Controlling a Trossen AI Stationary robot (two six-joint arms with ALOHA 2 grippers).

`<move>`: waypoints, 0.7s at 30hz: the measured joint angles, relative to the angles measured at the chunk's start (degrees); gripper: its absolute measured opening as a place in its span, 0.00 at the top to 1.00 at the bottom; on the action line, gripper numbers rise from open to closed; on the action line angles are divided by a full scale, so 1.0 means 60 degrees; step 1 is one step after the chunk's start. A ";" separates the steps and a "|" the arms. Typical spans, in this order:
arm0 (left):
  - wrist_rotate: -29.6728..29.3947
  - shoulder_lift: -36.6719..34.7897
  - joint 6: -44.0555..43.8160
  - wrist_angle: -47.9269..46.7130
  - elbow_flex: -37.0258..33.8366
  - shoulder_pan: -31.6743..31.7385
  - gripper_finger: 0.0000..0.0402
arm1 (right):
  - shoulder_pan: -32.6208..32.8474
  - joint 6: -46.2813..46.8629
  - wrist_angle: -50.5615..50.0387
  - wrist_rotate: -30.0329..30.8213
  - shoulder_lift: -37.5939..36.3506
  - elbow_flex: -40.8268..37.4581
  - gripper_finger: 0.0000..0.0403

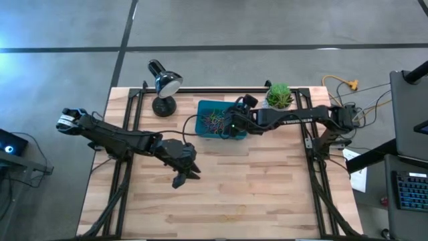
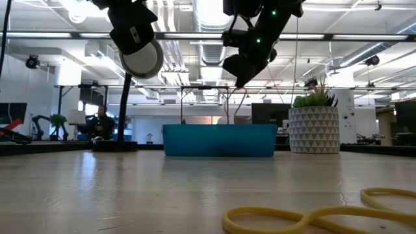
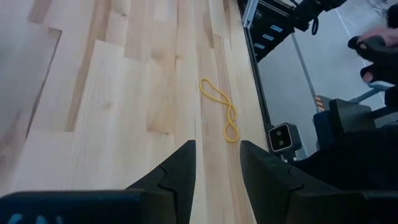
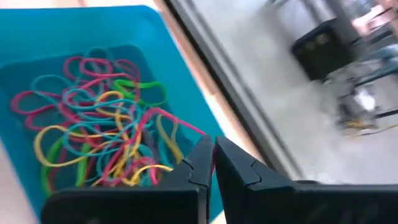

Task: Pick and place rubber bands into bin
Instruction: Put the red rubber band into the blue bin, then put the yellow rubber band into the blue bin

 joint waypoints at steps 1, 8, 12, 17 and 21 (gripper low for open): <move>-0.0039 0.0000 0.0000 0.0039 0.0000 0.0001 0.73 | -0.0076 0.0024 0.0003 -0.0261 0.0000 -0.0001 0.98; -0.0175 0.0000 0.0000 0.0209 -0.0007 0.0003 0.73 | -0.0505 0.0065 0.0007 -0.1851 0.0000 -0.0004 0.89; -0.0208 0.0000 0.0004 0.0213 -0.0008 0.0000 0.73 | -0.0586 0.0251 0.0008 -0.1910 0.0000 -0.0004 0.78; -0.0236 0.0003 0.0004 0.0220 -0.0025 0.0000 0.73 | -0.0614 0.0309 0.0008 -0.1906 0.0000 -0.0004 0.65; -0.0325 0.0004 0.0001 0.0296 -0.0088 0.0000 0.73 | -0.0571 0.0277 0.0011 -0.1906 -0.0003 -0.0004 0.59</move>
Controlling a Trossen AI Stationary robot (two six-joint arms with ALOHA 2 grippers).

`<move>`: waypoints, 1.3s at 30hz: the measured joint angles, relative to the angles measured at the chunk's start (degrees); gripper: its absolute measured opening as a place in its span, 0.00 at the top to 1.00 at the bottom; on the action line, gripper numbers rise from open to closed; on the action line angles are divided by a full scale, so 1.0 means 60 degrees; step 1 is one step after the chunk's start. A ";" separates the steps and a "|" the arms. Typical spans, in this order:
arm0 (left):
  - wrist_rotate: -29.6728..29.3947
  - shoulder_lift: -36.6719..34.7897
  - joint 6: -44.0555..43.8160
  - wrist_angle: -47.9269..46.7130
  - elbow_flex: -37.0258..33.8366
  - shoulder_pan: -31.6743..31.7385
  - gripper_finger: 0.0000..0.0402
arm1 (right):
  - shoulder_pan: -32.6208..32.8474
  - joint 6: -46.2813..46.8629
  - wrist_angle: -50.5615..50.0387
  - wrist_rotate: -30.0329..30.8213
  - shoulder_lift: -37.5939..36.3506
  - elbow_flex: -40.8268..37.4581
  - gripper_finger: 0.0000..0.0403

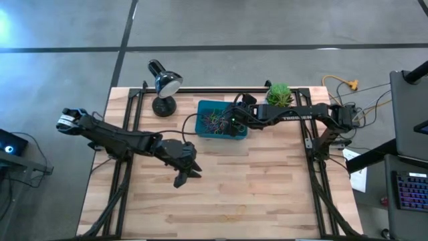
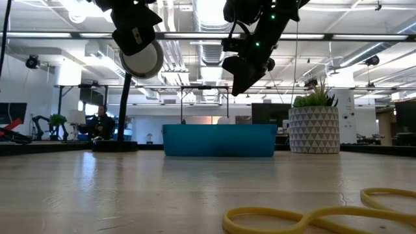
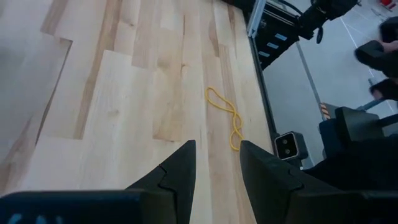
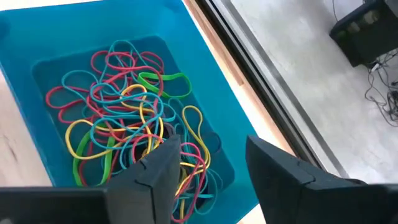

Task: Pick and place rubber bands into bin
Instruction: Put the yellow rubber band into the blue bin

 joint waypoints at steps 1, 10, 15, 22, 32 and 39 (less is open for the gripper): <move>-0.0090 0.0000 -0.0017 0.0065 -0.0057 0.0003 0.73 | 0.0030 -0.0010 0.0000 0.0000 -0.0003 0.0000 0.58; -0.0382 0.0004 -0.0110 0.0145 -0.0467 0.0000 0.73 | 0.0659 -0.1274 0.0008 0.0003 -0.0092 0.0646 0.57; -0.0379 0.0004 -0.0096 0.0377 -0.0557 0.0000 0.73 | 0.1088 -0.2027 0.0018 -0.0012 -0.0528 0.0868 0.59; -0.0383 0.0004 0.0449 0.1036 -0.0557 0.0022 0.73 | 0.1628 -0.1572 -0.0143 -0.1312 -0.1507 0.0823 0.63; -0.1987 0.0271 0.0687 0.1737 -0.0539 0.0049 0.73 | 0.3337 0.0556 -0.1674 -0.3654 -0.1932 0.0717 0.67; -0.2074 0.0681 0.0666 0.1853 -0.0559 0.0047 0.73 | 0.5150 0.1945 -0.1651 -0.3705 -0.1931 0.0605 0.69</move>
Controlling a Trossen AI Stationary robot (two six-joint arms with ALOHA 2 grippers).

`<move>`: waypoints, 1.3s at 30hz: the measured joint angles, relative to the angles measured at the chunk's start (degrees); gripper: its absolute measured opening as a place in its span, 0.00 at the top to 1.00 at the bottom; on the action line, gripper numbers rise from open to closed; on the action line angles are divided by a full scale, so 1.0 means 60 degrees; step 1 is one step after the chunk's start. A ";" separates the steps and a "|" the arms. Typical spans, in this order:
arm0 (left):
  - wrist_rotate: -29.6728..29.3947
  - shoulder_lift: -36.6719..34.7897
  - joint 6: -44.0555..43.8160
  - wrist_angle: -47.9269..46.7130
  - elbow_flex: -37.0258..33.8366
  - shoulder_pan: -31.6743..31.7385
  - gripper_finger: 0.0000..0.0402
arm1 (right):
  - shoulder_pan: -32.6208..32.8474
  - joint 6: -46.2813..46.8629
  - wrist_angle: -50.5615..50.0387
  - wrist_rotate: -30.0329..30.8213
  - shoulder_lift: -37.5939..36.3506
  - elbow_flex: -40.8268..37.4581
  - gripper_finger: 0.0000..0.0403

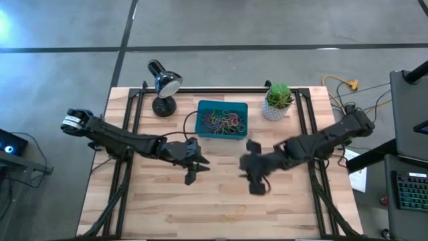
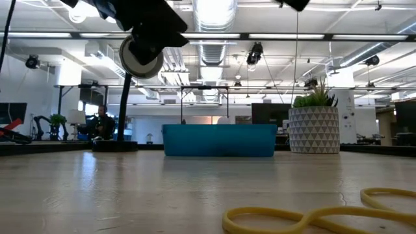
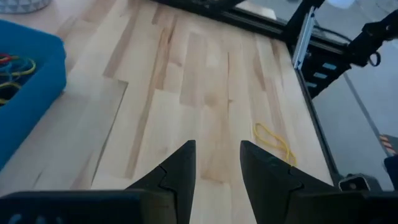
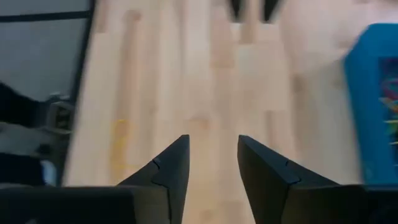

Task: Pick and place rubber bands into bin
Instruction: Put the yellow rubber band into the blue bin

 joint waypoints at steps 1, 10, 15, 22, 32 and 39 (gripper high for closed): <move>0.0015 0.0090 -0.0005 0.0120 0.0030 0.0000 0.73 | 0.0259 0.0224 0.0026 0.0003 0.0000 -0.0003 0.69; 0.0451 0.0837 0.0008 0.1611 0.0042 -0.0007 0.73 | 0.2064 0.2062 0.0455 0.0102 0.0047 -0.0610 0.70; 0.1185 0.1256 0.0129 0.2717 0.0071 -0.0004 0.73 | 0.2395 0.2936 0.1130 0.0117 0.0055 -0.1300 0.70; 0.3024 0.2255 0.1272 0.4342 0.0075 -0.0303 0.73 | 0.2472 0.3636 0.1525 0.0137 0.0041 -0.2218 0.72; 0.3459 0.3826 0.1504 0.4489 0.0512 -0.1010 0.73 | 0.3604 0.4682 0.1667 0.0095 0.0040 -0.3063 0.76; 0.3511 0.4906 0.0756 0.4464 0.1476 -0.1282 0.73 | 0.4547 0.4833 0.2236 0.0576 0.0040 -0.3817 0.78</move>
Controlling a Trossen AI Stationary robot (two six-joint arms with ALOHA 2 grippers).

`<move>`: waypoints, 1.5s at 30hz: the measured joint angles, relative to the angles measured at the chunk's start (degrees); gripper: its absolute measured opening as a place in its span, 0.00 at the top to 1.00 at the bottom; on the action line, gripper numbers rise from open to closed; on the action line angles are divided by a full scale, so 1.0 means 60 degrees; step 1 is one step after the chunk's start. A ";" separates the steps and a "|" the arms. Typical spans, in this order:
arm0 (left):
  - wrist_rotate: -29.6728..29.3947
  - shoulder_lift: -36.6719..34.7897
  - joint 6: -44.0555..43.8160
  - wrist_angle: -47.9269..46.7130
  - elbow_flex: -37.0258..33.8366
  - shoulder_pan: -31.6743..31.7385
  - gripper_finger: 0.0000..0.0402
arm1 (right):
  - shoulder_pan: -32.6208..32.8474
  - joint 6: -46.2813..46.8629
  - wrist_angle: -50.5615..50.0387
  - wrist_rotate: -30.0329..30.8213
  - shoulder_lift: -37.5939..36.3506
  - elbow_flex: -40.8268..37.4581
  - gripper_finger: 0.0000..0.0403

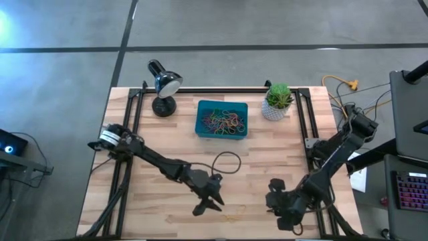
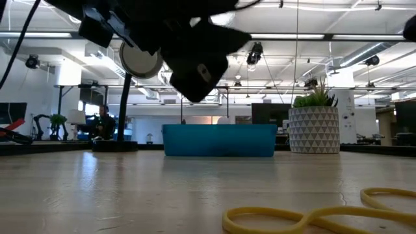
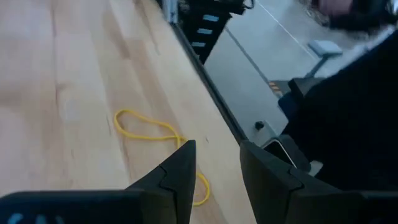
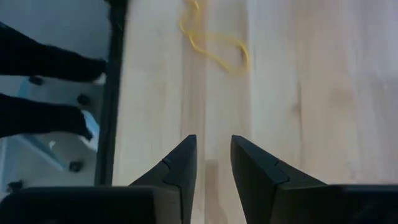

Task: Pick and place rubber bands into bin
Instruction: Put the yellow rubber band into the blue bin

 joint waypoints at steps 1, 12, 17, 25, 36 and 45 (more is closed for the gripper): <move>0.0002 0.0080 -0.0292 0.0002 0.0035 0.0001 0.73 | 0.0051 -0.0229 0.0412 0.0185 0.0000 -0.0158 0.78; 0.0796 -0.1028 -0.1751 -0.3187 -0.0033 -0.0100 0.73 | -0.0678 -0.2353 0.4834 0.1143 0.0032 -0.2158 0.75; 0.0686 -0.1830 -0.1703 -0.4634 -0.0036 -0.0109 0.73 | -0.1202 -0.3018 0.6599 0.1074 0.0478 -0.2666 0.72; 0.0150 -0.2900 -0.1691 -0.6037 -0.0043 -0.0120 0.73 | -0.1518 -0.3551 0.7102 0.0961 0.2362 -0.2042 0.65; -0.0325 -0.3476 -0.1769 -0.6389 -0.0054 -0.0164 0.73 | -0.1544 -0.2557 0.6627 0.1147 0.3685 -0.1332 0.66; -0.0330 -0.3485 -0.2097 -0.6584 -0.0054 -0.0354 0.73 | -0.1413 -0.2535 0.6359 0.1147 0.4545 -0.0710 0.78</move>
